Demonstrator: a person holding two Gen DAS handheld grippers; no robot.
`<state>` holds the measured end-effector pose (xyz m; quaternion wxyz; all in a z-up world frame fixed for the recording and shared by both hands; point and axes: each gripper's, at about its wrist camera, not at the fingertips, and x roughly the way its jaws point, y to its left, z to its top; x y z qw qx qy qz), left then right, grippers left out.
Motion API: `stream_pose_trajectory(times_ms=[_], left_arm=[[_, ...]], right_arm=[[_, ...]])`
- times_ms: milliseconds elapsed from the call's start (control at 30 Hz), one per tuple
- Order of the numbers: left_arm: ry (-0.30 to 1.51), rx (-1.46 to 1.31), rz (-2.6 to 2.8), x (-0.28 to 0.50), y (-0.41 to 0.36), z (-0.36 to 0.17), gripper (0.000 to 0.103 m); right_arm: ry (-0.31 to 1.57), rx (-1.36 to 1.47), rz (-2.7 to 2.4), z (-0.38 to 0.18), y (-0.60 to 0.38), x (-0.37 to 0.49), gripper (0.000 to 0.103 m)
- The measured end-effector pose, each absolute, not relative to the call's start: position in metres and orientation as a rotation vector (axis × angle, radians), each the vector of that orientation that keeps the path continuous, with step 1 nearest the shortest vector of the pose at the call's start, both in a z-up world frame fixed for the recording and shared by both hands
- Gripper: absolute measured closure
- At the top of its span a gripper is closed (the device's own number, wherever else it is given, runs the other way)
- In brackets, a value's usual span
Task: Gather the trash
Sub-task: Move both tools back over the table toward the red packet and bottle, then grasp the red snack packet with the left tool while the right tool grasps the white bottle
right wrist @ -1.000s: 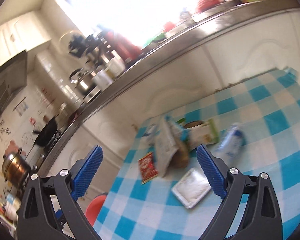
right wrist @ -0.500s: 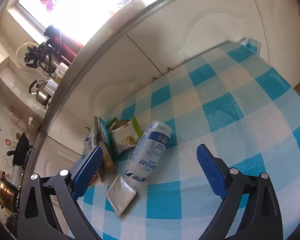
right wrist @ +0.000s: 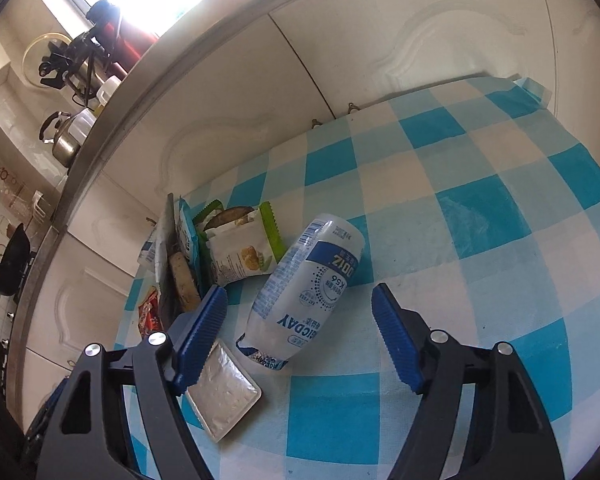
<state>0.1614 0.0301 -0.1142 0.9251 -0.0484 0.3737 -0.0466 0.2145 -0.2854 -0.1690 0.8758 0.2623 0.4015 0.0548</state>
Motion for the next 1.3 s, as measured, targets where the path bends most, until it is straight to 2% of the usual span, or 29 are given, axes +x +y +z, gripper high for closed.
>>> stream_pose_trajectory(times_ms=[167, 300, 467, 733, 900, 1067, 1100, 1300], left_arm=[[0.823, -0.177, -0.09, 0.204, 0.029, -0.128, 0.012], [0.845, -0.167, -0.091, 0.231, 0.02, -0.14, 0.012], [0.873, -0.16, -0.072, 0.253, 0.016, -0.153, 0.016], [0.928, -0.12, -0.06, 0.269, 0.006, -0.173, 0.045], [0.914, -0.108, -0.069, 0.267, 0.003, -0.175, 0.055], [0.904, -0.117, -0.073, 0.263, 0.003, -0.175, 0.056], [0.901, -0.116, -0.074, 0.261, 0.003, -0.175, 0.056], [0.897, -0.135, -0.079, 0.255, 0.005, -0.174, 0.057]], right_arm=[[0.854, 0.536, 0.116, -0.174, -0.282, 0.219, 0.025], [0.849, 0.517, 0.108, -0.173, -0.281, 0.22, 0.015], [0.847, 0.461, 0.097, -0.172, -0.274, 0.222, 0.015], [0.862, 0.446, 0.09, -0.177, -0.271, 0.225, 0.015], [0.866, 0.429, 0.08, -0.18, -0.268, 0.227, 0.015], [0.869, 0.413, 0.081, -0.182, -0.266, 0.228, 0.015], [0.865, 0.406, 0.083, -0.182, -0.266, 0.228, 0.015], [0.87, 0.373, 0.082, -0.183, -0.262, 0.229, 0.036]])
